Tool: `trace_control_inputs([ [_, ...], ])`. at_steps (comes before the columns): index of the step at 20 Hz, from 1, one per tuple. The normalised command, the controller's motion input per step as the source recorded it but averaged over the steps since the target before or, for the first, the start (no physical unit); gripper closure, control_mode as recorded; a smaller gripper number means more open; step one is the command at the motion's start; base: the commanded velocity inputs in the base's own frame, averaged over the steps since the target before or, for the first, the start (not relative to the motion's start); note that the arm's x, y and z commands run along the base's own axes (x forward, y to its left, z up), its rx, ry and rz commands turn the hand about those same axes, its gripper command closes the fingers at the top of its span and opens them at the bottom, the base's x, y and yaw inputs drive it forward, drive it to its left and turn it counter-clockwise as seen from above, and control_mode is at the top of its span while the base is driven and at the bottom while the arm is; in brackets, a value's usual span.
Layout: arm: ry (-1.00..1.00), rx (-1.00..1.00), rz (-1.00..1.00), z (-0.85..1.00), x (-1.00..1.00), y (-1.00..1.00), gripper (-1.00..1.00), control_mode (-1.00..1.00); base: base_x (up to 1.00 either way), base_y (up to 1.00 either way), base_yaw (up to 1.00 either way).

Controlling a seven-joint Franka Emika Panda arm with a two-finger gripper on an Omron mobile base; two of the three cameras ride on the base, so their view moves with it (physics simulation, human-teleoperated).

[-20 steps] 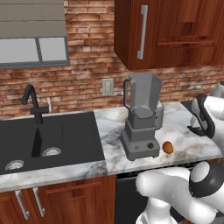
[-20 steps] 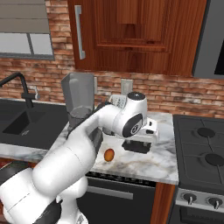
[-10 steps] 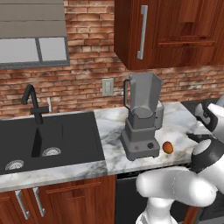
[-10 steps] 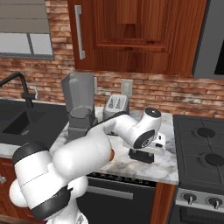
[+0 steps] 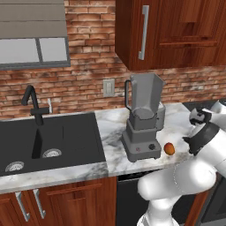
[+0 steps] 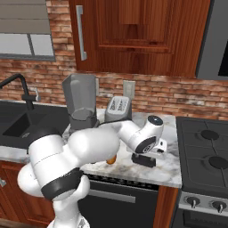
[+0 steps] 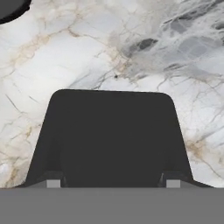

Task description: Open the blender lid, put the mango in the blender, close the lid, and start the blender.

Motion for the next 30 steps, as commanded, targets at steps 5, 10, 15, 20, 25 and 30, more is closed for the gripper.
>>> trace_control_inputs([
  [5,-0.05,0.0,0.0,-0.52,0.16,-0.03,1.0,-1.0,0.0,0.0,0.0],
  [10,-0.03,0.0,0.0,-0.1,0.01,-0.01,1.0,-1.0,0.0,0.0,0.0],
  [15,0.0,0.0,0.0,-0.02,0.01,0.0,-1.0,-1.0,0.0,0.0,0.0],
  [20,0.0,0.0,0.0,-0.03,0.02,0.0,-1.0,-1.0,0.0,0.0,0.0],
  [25,0.02,0.0,0.0,0.05,-0.02,0.03,-1.0,-1.0,0.0,0.0,0.0],
  [30,0.05,-0.06,0.0,0.38,-0.11,0.11,-1.0,-1.0,0.0,0.0,0.0],
])
